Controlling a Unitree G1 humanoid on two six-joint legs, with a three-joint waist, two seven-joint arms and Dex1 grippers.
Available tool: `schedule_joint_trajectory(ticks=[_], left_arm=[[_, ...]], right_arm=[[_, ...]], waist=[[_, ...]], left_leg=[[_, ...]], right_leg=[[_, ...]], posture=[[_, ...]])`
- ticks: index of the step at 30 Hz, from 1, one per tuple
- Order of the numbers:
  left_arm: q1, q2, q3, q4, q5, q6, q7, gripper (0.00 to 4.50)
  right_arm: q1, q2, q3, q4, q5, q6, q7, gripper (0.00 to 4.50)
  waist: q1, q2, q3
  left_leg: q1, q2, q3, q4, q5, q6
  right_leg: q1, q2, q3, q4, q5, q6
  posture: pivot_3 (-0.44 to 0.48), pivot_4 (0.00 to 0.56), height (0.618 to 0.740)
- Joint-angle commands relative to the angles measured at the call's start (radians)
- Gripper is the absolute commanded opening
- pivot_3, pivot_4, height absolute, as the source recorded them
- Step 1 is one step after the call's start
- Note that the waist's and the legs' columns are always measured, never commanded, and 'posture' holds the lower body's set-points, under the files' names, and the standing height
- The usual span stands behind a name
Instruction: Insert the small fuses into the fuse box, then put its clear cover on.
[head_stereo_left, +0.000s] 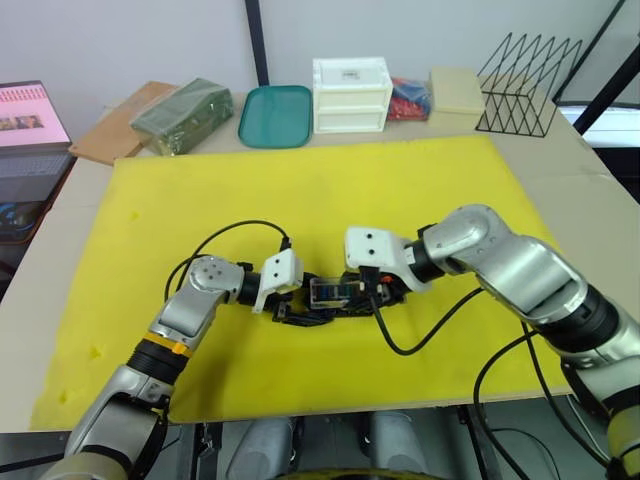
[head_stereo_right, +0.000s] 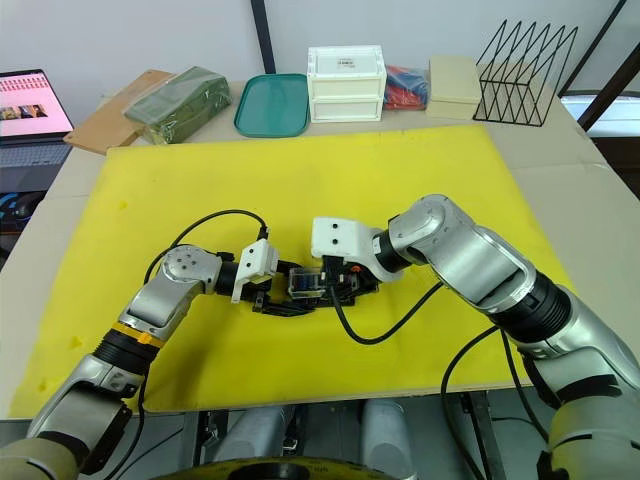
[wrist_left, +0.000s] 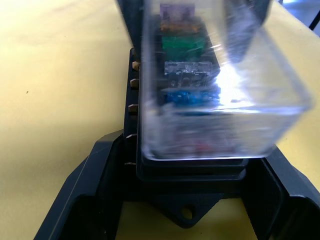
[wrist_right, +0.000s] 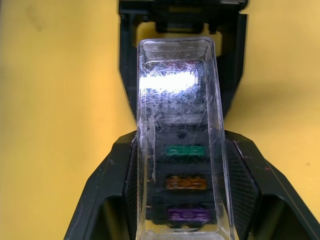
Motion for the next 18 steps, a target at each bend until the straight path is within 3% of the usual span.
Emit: schedule_joint_trajectory(ticks=[1,17,18], left_arm=[[-0.002,-0.005,0.008,-0.012,0.006,0.004,0.011,2.75],[0.004,-0.005,0.006,-0.023,0.007,0.012,0.014,2.75],[0.004,-0.005,0.006,-0.023,0.007,0.011,0.014,2.75]], right_arm=[[0.003,-0.004,0.013,-0.002,-0.014,0.008,-0.004,1.88],[0.009,0.008,0.023,-0.017,-0.012,0.024,-0.007,1.88],[0.008,0.010,0.022,-0.018,-0.011,0.025,-0.007,2.59]], waist=[[0.000,0.000,0.000],[0.000,0.000,0.000],[0.000,0.000,0.000]], left_leg=[[0.000,0.000,0.000,0.000,0.000,0.000],[0.000,0.000,0.000,0.000,0.000,0.000],[0.000,0.000,0.000,0.000,0.000,0.000]], right_leg=[[0.000,0.000,0.000,0.000,0.000,0.000],[0.000,0.000,0.000,0.000,0.000,0.000],[0.000,0.000,0.000,0.000,0.000,0.000]], posture=[[0.000,0.150,0.740],[0.000,0.150,0.740],[0.000,0.150,0.740]])
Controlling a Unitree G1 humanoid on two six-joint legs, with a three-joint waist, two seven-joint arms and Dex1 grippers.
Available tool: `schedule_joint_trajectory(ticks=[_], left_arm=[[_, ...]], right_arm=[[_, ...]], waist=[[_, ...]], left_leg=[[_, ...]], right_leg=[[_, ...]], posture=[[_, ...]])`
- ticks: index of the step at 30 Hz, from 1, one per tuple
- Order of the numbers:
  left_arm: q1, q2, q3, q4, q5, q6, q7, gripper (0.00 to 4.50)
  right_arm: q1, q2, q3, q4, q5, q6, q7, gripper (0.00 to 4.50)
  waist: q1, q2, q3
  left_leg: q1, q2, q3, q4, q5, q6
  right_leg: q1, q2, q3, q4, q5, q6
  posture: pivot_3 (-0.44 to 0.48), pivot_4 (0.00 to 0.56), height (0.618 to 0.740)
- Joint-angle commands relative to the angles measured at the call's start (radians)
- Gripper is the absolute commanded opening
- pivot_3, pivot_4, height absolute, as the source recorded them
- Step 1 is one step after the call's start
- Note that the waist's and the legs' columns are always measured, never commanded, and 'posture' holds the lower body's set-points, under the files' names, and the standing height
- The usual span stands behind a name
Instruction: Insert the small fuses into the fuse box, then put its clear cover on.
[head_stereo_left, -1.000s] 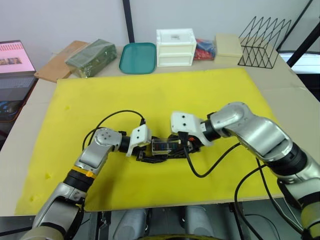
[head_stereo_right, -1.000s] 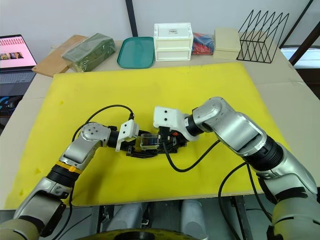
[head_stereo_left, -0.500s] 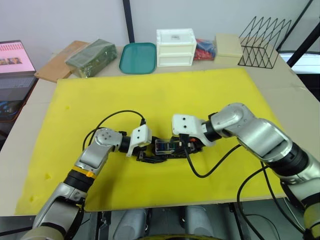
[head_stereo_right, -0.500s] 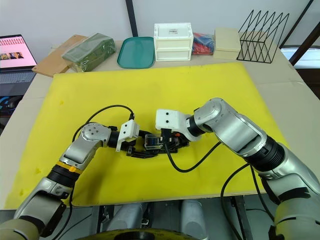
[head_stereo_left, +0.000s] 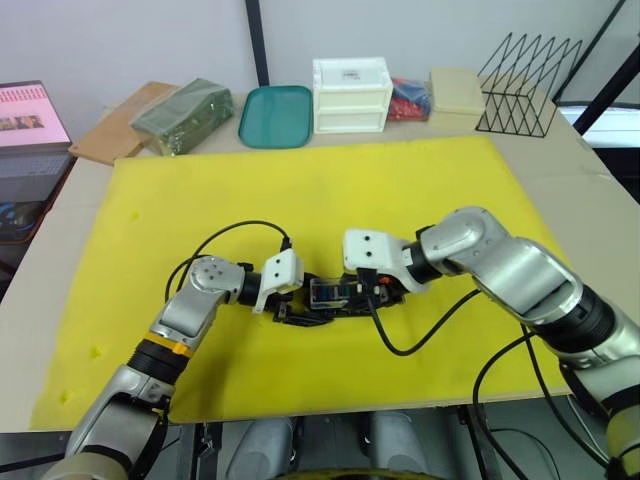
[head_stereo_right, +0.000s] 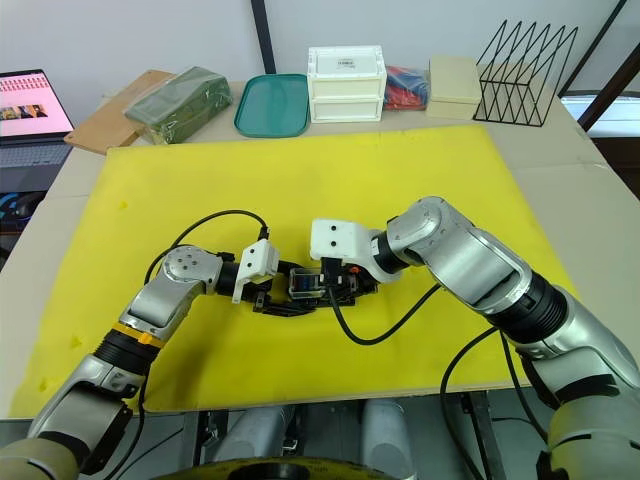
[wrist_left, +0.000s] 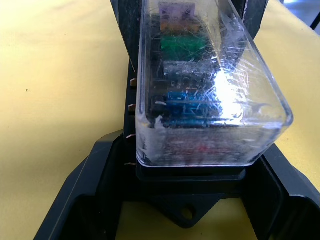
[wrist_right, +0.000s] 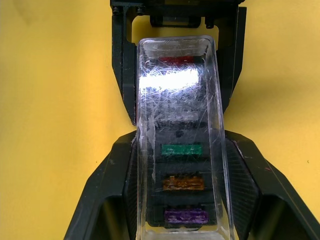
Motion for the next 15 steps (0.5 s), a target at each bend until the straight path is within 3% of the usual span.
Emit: schedule_joint_trajectory(ticks=[1,5,15], left_arm=[[0.004,-0.004,0.006,-0.022,0.005,0.003,0.008,2.75],[0.004,-0.003,0.004,-0.022,0.006,0.003,0.006,2.75],[0.013,-0.002,0.000,-0.035,0.004,0.010,0.005,2.75]], right_arm=[[0.005,0.006,0.012,-0.016,0.002,0.017,-0.001,2.82],[-0.005,0.013,0.000,-0.012,0.006,0.022,-0.004,4.20],[-0.047,0.027,-0.041,0.032,0.003,0.010,-0.015,4.20]], waist=[[0.000,0.000,0.000],[0.000,0.000,0.000],[0.000,0.000,0.000]], left_leg=[[0.000,0.000,0.000,0.000,0.000,0.000],[0.000,0.000,0.000,0.000,0.000,0.000],[0.000,0.000,0.000,0.000,0.000,0.000]], right_leg=[[0.000,0.000,0.000,0.000,0.000,0.000],[0.000,0.000,0.000,0.000,0.000,0.000],[0.000,0.000,0.000,0.000,0.000,0.000]], posture=[[0.000,0.150,0.740],[0.000,0.150,0.740],[0.000,0.150,0.740]])
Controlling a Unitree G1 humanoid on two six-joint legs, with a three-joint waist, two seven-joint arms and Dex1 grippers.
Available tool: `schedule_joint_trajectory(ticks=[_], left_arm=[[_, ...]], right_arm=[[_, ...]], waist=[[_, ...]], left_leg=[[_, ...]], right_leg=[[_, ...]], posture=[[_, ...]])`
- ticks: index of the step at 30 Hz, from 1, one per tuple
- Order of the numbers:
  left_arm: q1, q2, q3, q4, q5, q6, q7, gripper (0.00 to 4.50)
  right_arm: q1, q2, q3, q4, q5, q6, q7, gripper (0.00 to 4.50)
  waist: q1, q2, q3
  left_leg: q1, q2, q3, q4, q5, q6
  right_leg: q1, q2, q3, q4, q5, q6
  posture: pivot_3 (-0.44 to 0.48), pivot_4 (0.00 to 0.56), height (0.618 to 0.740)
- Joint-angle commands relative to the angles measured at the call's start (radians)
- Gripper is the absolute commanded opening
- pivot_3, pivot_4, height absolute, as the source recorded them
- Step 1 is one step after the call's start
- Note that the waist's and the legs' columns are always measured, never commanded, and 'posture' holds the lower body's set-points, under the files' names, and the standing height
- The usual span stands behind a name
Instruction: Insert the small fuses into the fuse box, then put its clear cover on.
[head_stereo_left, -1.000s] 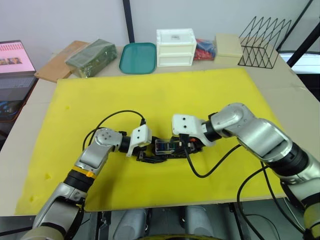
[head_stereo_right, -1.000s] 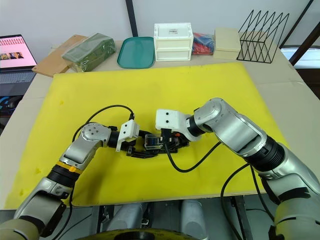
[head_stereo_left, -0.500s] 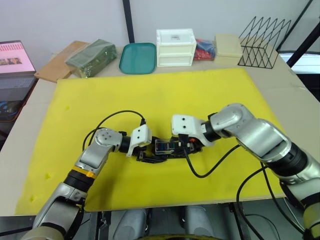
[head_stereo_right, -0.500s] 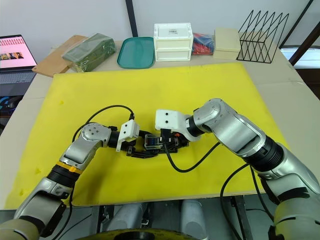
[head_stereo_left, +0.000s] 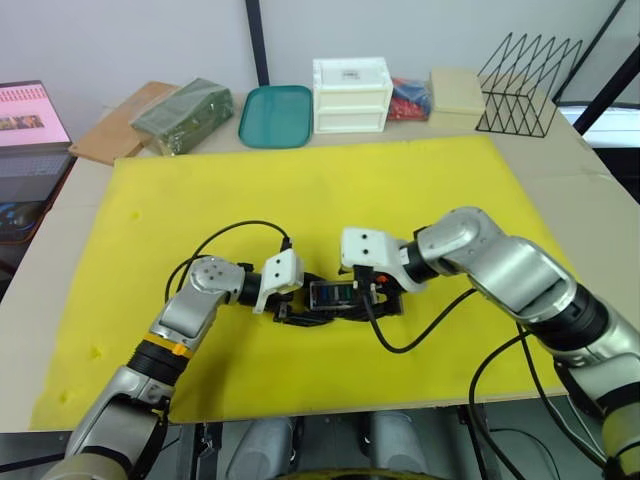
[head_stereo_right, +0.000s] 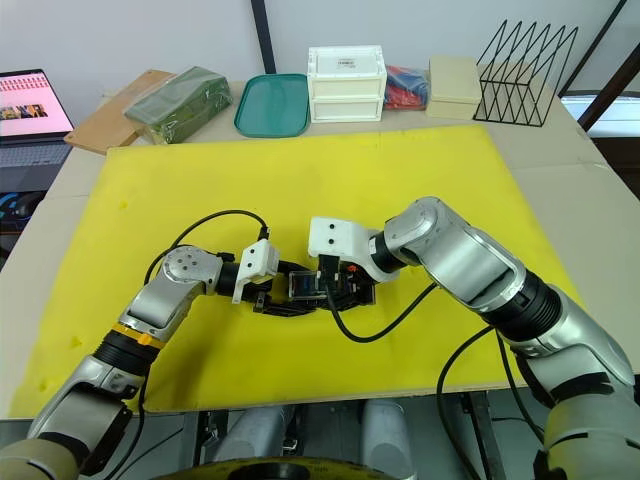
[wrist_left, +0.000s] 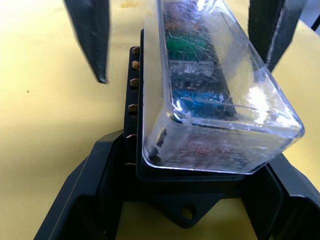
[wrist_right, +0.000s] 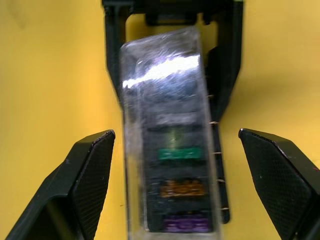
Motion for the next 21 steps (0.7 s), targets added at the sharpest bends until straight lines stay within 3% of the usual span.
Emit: schedule_joint_trajectory(ticks=[1,21], left_arm=[[0.008,-0.002,-0.001,-0.022,0.004,0.001,-0.001,2.75],[0.005,-0.006,-0.008,-0.016,0.012,-0.008,-0.003,2.75]], right_arm=[[-0.030,0.000,-0.040,0.005,-0.002,-0.020,-0.001,4.20],[-0.038,-0.008,-0.059,-0.004,0.021,-0.019,0.016,4.20]], waist=[[0.000,0.000,0.000],[0.000,0.000,0.000]], left_leg=[[0.000,0.000,0.000,0.000,0.000,0.000],[0.000,0.000,0.000,0.000,0.000,0.000]], right_leg=[[0.000,0.000,0.000,0.000,0.000,0.000],[0.000,0.000,0.000,0.000,0.000,0.000]], posture=[[0.000,0.150,0.740],[0.000,0.150,0.740]])
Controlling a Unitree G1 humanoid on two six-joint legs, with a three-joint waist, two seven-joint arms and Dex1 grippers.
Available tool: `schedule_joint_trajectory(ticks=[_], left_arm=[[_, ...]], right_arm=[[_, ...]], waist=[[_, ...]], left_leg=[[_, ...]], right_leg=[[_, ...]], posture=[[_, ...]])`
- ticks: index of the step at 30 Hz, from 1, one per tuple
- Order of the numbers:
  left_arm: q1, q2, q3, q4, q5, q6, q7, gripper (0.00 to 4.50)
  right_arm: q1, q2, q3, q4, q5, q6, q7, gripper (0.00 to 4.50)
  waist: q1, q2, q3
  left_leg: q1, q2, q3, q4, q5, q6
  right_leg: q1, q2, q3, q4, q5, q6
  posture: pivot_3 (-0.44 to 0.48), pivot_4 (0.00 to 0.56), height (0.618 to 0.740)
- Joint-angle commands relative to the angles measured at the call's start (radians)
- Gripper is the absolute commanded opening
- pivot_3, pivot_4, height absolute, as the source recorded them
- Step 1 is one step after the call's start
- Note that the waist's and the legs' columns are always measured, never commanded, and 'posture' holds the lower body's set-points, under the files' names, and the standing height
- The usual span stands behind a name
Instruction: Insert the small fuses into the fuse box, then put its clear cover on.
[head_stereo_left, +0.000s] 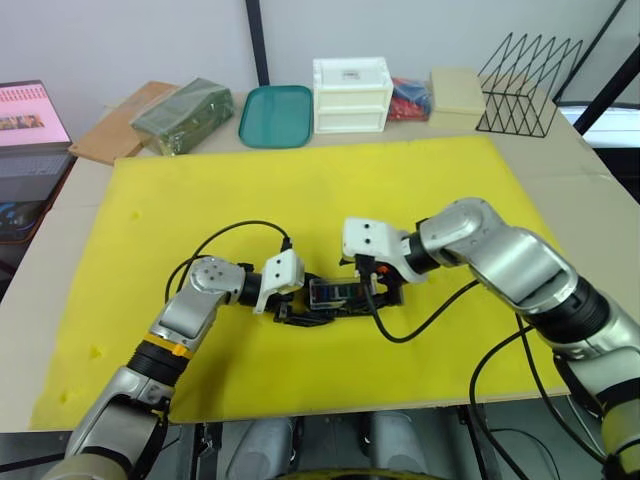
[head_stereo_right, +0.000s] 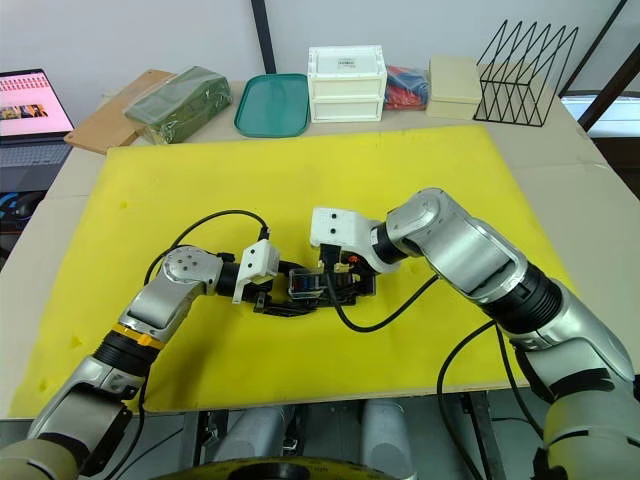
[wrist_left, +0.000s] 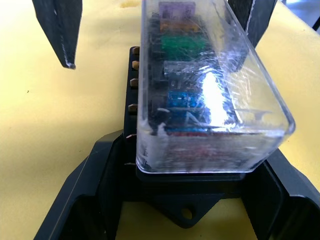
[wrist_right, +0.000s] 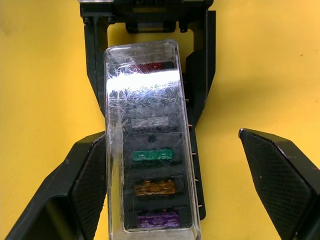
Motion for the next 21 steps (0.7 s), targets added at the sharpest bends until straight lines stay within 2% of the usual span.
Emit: schedule_joint_trajectory(ticks=[1,11,18,21], left_arm=[[0.004,-0.007,-0.008,-0.012,0.009,-0.008,-0.003,2.75],[0.002,-0.010,-0.007,-0.007,0.012,-0.010,-0.003,2.75],[0.004,-0.012,-0.006,-0.007,0.016,-0.010,-0.001,2.75],[0.004,-0.011,-0.005,-0.006,0.016,-0.012,-0.001,2.75]], right_arm=[[-0.020,-0.008,-0.039,-0.040,0.021,0.004,0.013,4.20],[-0.012,-0.036,-0.089,-0.113,0.092,0.032,0.045,4.20],[-0.025,-0.037,-0.207,-0.104,0.172,0.027,0.046,4.20],[0.017,-0.024,-0.266,-0.075,0.206,0.001,0.042,3.62]], waist=[[0.000,0.000,0.000],[0.001,0.000,0.000],[0.001,0.000,0.000],[0.001,0.000,0.000]], left_leg=[[0.000,0.000,0.000,0.000,0.000,0.000],[0.000,0.000,0.000,0.000,0.000,0.000],[0.000,0.000,0.000,0.000,0.000,0.000],[0.000,0.000,0.000,0.000,0.000,0.000]], right_leg=[[0.000,0.000,0.000,0.000,0.000,0.000],[0.000,0.000,0.000,0.000,0.000,0.000],[0.000,0.000,0.000,0.000,0.000,0.000],[0.000,0.000,0.000,0.000,0.000,0.000]], posture=[[0.000,0.150,0.740],[0.000,0.150,0.740],[0.000,0.150,0.740],[0.000,0.150,0.740]])
